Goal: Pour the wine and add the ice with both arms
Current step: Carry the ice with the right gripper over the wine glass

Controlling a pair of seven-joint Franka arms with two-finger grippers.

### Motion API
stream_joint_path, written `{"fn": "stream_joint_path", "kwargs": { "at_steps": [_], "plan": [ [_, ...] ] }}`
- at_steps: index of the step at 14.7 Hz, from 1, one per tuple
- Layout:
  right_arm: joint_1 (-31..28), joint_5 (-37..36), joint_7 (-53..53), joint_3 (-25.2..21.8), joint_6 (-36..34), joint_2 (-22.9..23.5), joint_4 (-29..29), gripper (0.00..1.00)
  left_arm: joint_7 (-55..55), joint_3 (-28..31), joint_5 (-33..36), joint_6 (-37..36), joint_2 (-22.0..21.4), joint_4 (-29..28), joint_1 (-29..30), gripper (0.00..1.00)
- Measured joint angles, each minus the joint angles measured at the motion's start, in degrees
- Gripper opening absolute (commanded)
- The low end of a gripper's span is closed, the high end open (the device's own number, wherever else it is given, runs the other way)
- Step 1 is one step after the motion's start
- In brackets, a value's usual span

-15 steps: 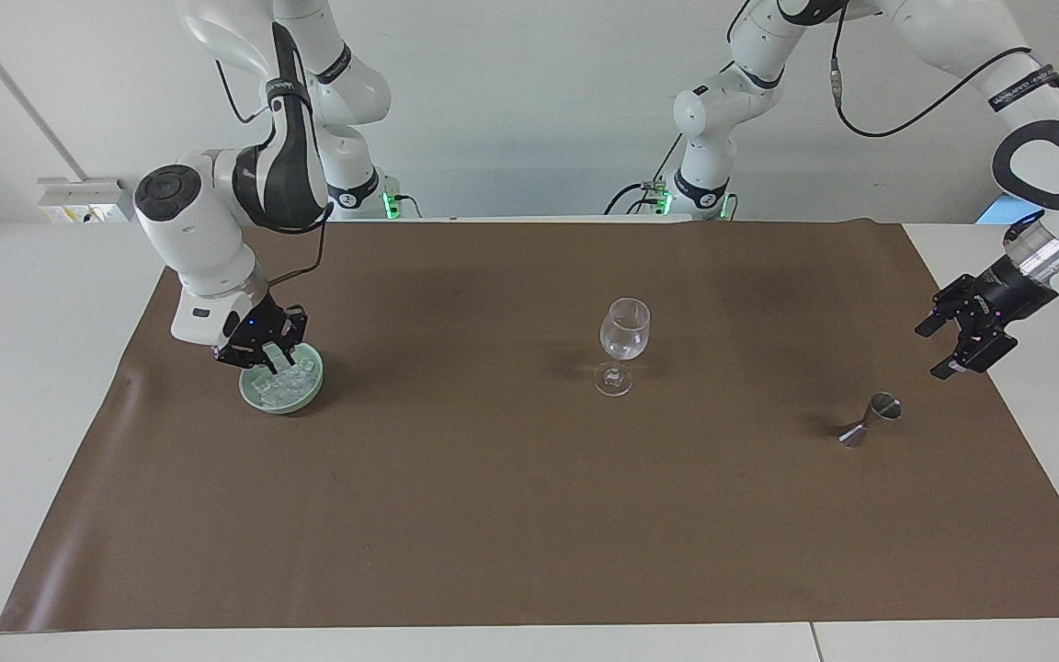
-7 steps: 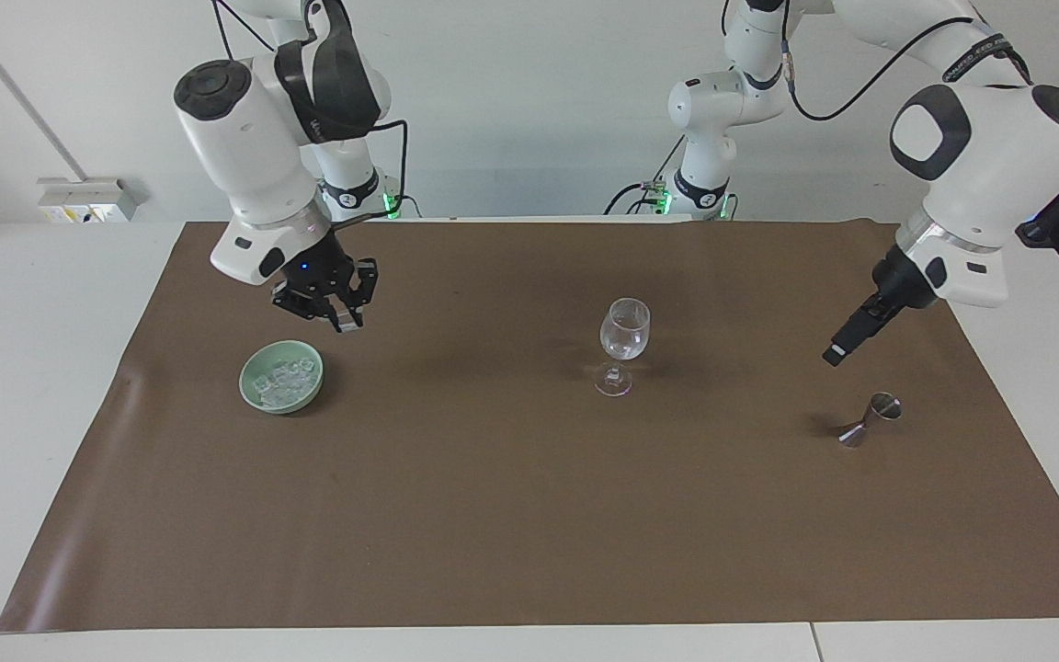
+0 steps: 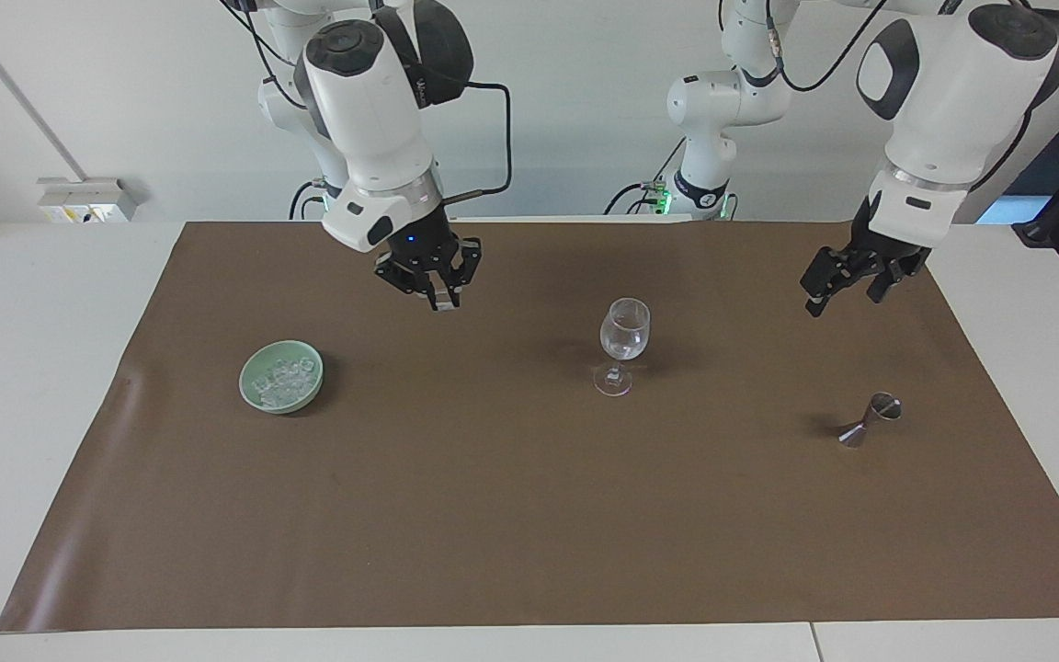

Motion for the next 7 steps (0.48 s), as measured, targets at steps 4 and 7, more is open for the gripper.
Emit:
{"fn": "stream_joint_path", "kwargs": {
  "at_steps": [4, 7],
  "plan": [
    [7.15, -2.42, 10.16, -0.05, 0.44, 4.05, 5.42, 0.00, 8.33, 5.07, -3.87, -10.80, -0.19, 5.53, -1.21, 1.00],
    [11.28, -4.56, 16.44, -0.05, -0.35, 8.80, 12.50, 0.00, 10.45, 5.44, -5.87, -13.05, -0.90, 6.30, -1.26, 1.00]
  ]
}}
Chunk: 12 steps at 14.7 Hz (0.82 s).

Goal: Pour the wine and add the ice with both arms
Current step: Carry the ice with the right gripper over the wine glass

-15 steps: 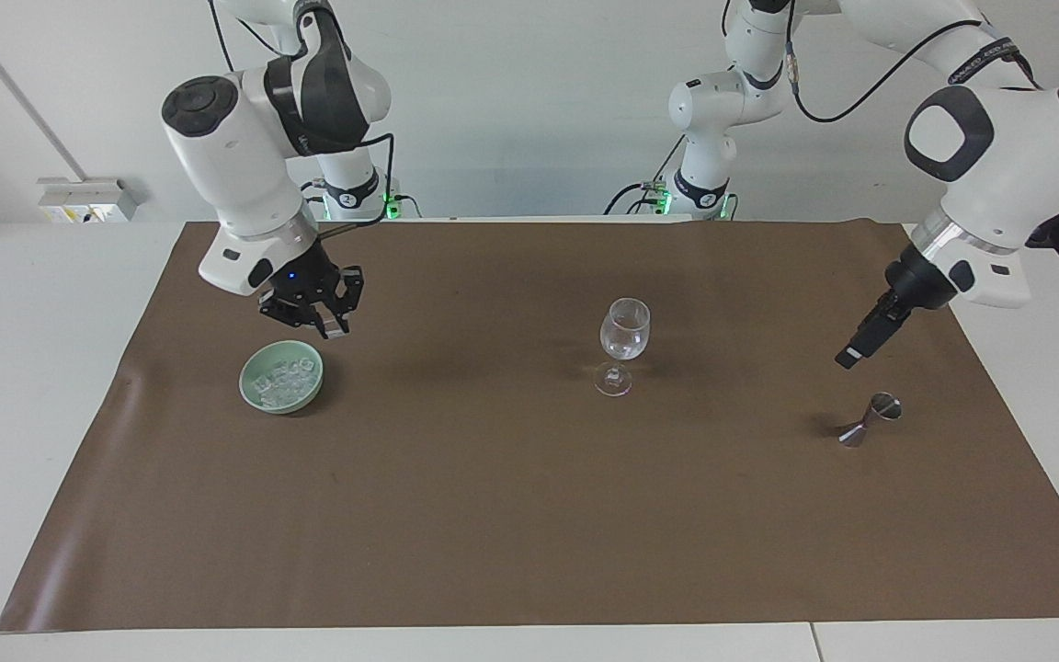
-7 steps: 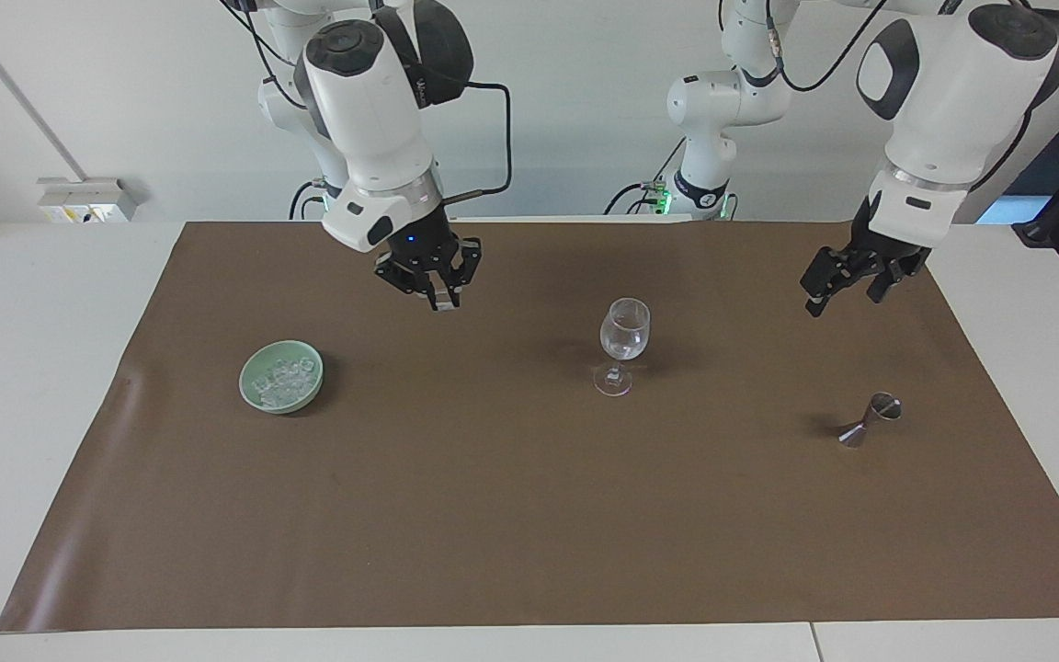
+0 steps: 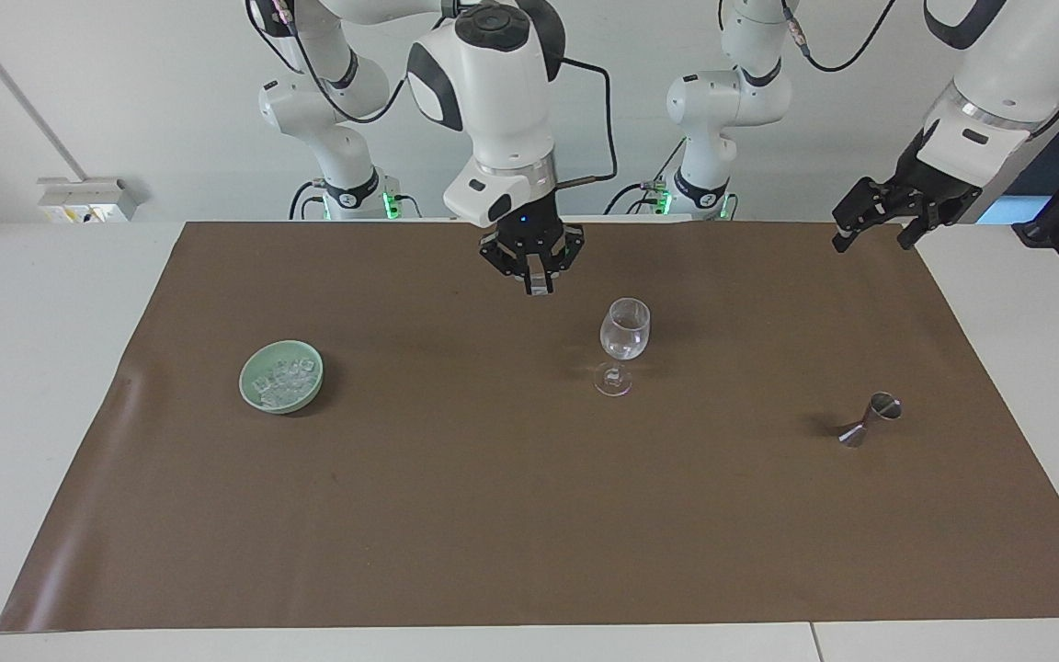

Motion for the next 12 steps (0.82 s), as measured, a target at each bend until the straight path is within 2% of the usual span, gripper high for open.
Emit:
{"fn": "stream_joint_path", "kwargs": {
  "at_steps": [7, 12],
  "plan": [
    [9.40, -5.03, 10.48, -0.14, 0.01, 11.49, 15.54, 0.00, 0.34, -0.15, 0.19, -1.46, -3.98, -3.55, 0.01, 1.00],
    [12.23, -8.17, 12.24, -0.19, -0.14, 14.18, 17.30, 0.00, 1.11, -3.03, 5.38, -1.46, -4.41, -4.87, 0.01, 1.00]
  ]
}}
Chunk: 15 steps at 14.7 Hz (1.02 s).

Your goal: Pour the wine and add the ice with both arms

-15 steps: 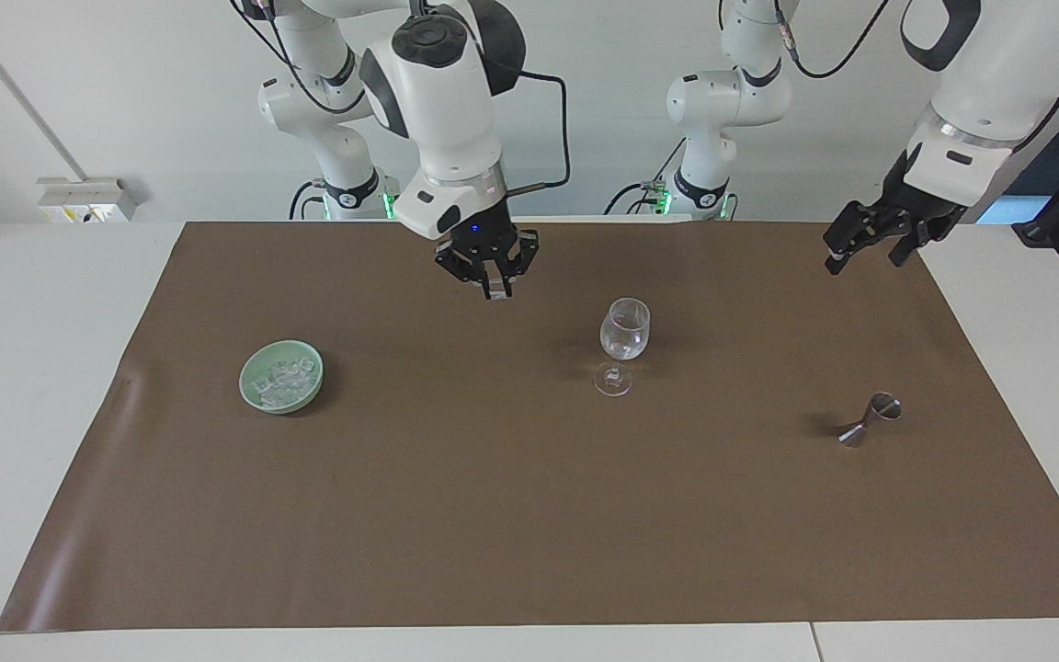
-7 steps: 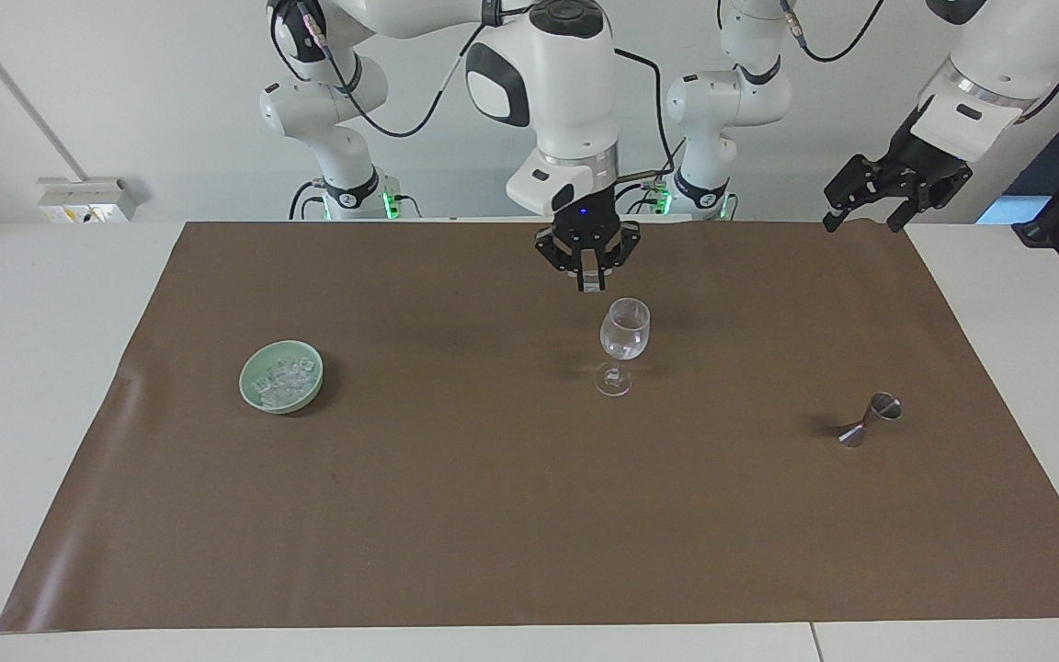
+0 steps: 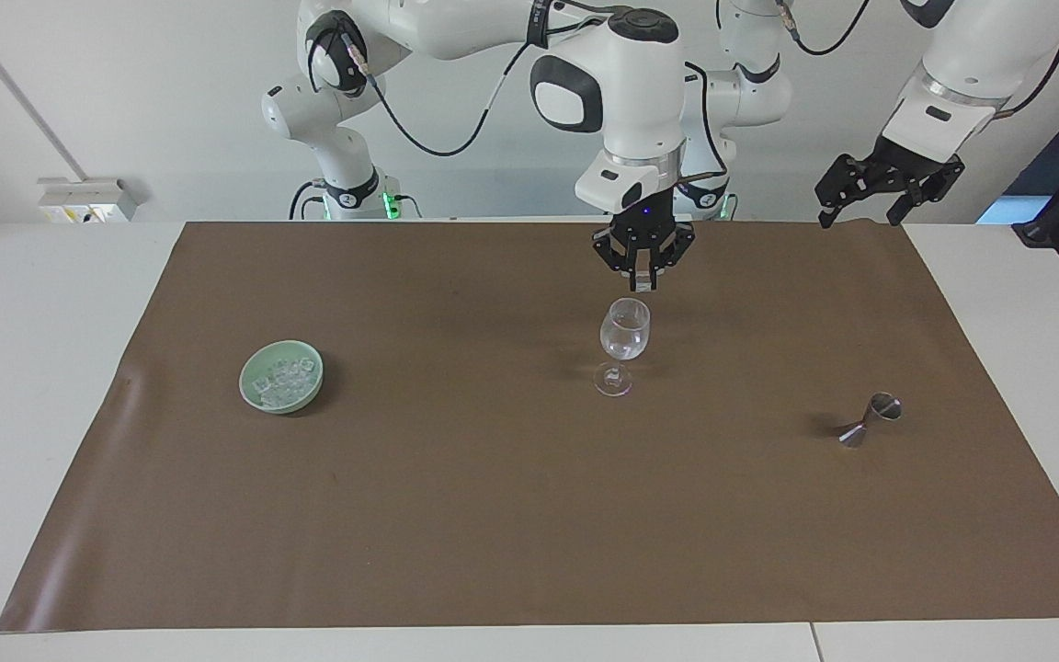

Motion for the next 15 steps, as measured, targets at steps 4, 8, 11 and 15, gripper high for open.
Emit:
{"fn": "stream_joint_path", "kwargs": {
  "at_steps": [4, 8, 11, 15],
  "plan": [
    [-0.21, -0.62, 0.00, -0.22, -0.17, 0.16, -0.05, 0.00, 0.00, -0.05, 0.24, -1.50, -0.40, -0.70, 0.07, 1.00],
    [0.05, -1.21, 0.00, -0.18, 0.88, 1.44, -1.59, 0.00, -0.01, 0.04, 0.26, -2.69, -0.76, -0.74, 0.13, 1.00],
    [0.04, -1.24, 0.00, -0.18, 1.39, 1.89, -2.68, 0.00, -0.01, 1.25, -0.26, -2.66, -0.81, -0.74, 0.51, 1.00],
    [0.04, -1.24, 0.00, -0.18, 2.18, 1.91, -4.42, 0.00, 0.05, 2.49, -0.49, -2.22, -0.81, -0.73, 0.83, 1.00]
  ]
}}
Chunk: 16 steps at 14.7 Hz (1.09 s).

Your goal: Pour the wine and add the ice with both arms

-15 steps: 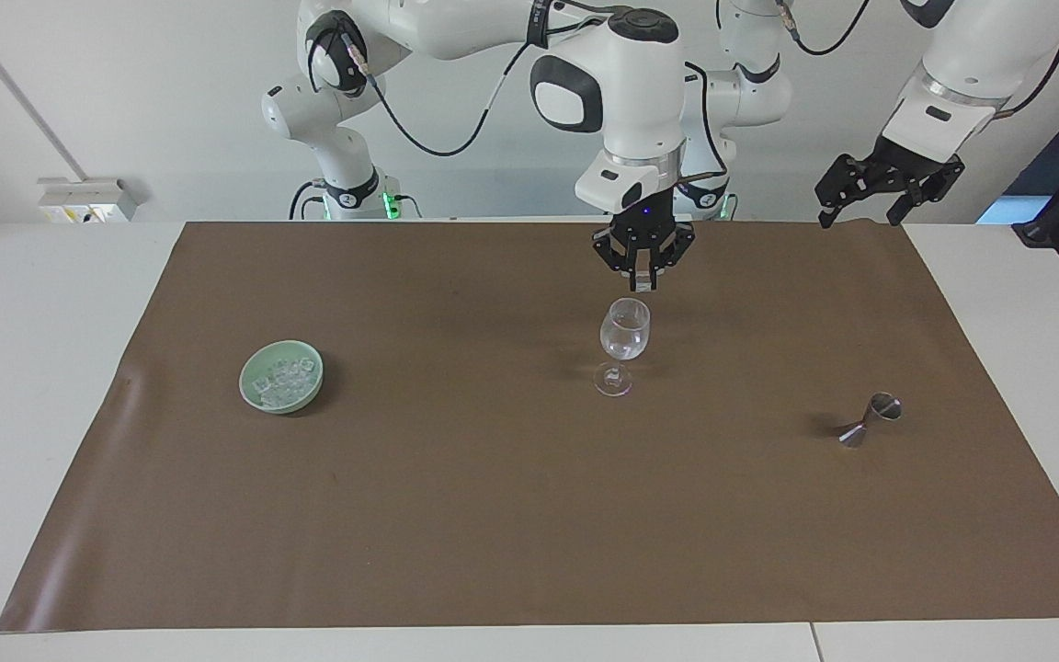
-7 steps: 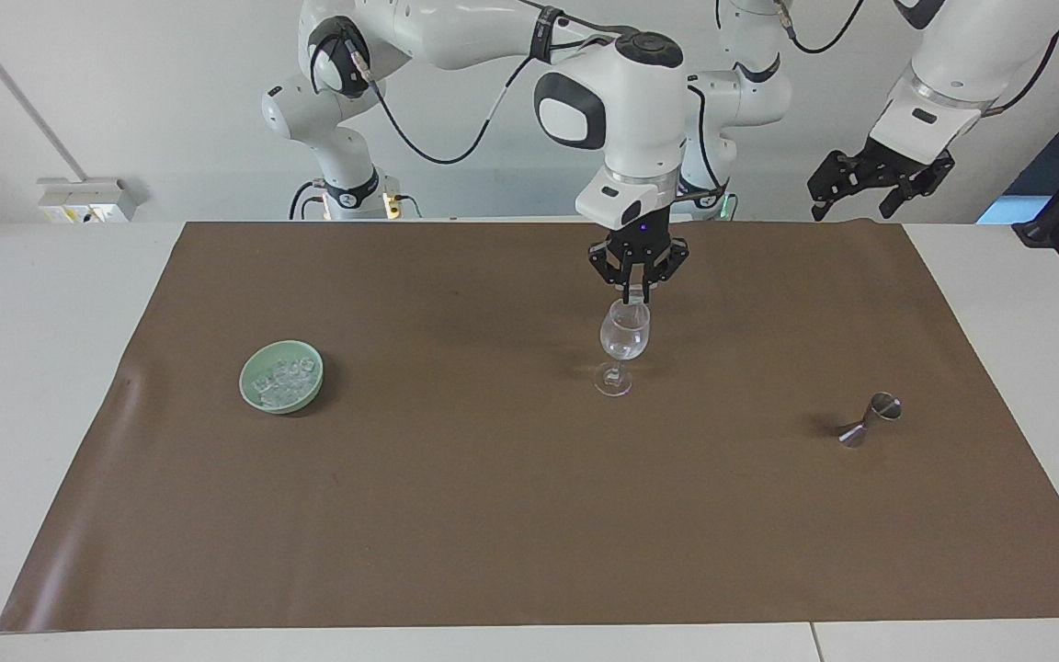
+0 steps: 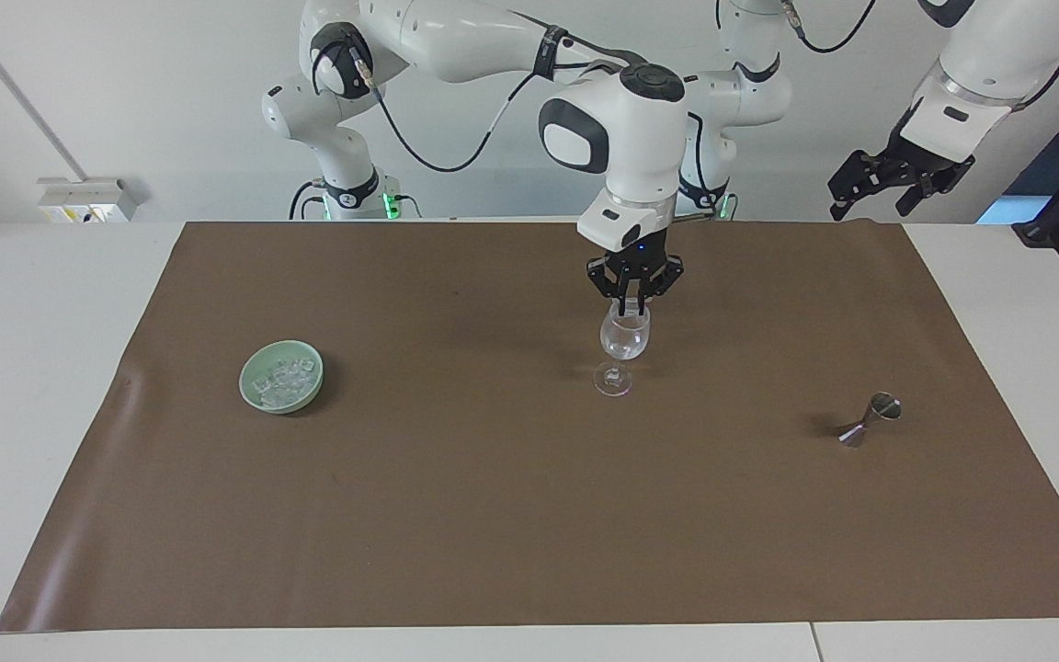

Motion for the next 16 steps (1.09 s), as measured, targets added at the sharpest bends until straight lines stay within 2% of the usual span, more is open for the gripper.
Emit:
{"fn": "stream_joint_path", "kwargs": {
  "at_steps": [2, 3, 4, 5, 7, 9, 16],
  "plan": [
    [0.00, 0.00, 0.00, 0.00, 0.31, 0.00, -0.34, 0.00, 0.00, -0.02, 0.00, 0.29, 0.00, 0.03, -0.02, 1.00],
    [0.00, 0.00, 0.00, 0.00, 0.32, 0.00, -0.37, 0.10, 0.00, -0.02, 0.00, 0.43, 0.00, 0.03, -0.02, 1.00],
    [0.00, 0.00, 0.00, 0.00, 0.32, 0.00, -0.37, 0.38, 0.00, -0.02, 0.00, 0.72, 0.00, 0.03, -0.02, 1.00],
    [0.00, 0.00, 0.00, 0.00, 0.34, 0.00, -0.37, 0.39, 0.00, -0.02, -0.01, 1.01, 0.00, 0.03, -0.02, 1.00],
    [0.00, 0.00, 0.00, 0.01, 0.41, -0.02, -0.37, 0.52, 0.00, 0.00, -0.01, 1.33, 0.00, 0.03, -0.02, 1.00],
    [-0.03, 0.00, 0.01, 0.01, 0.42, -0.06, -0.37, 0.53, 0.00, 0.05, -0.01, 1.48, 0.00, 0.03, -0.01, 1.00],
    [-0.24, 0.00, 0.01, -0.03, 0.26, -0.24, -0.26, 0.44, 0.43, 0.09, -0.70, 1.46, 0.00, -0.14, -0.01, 1.00]
  ]
}}
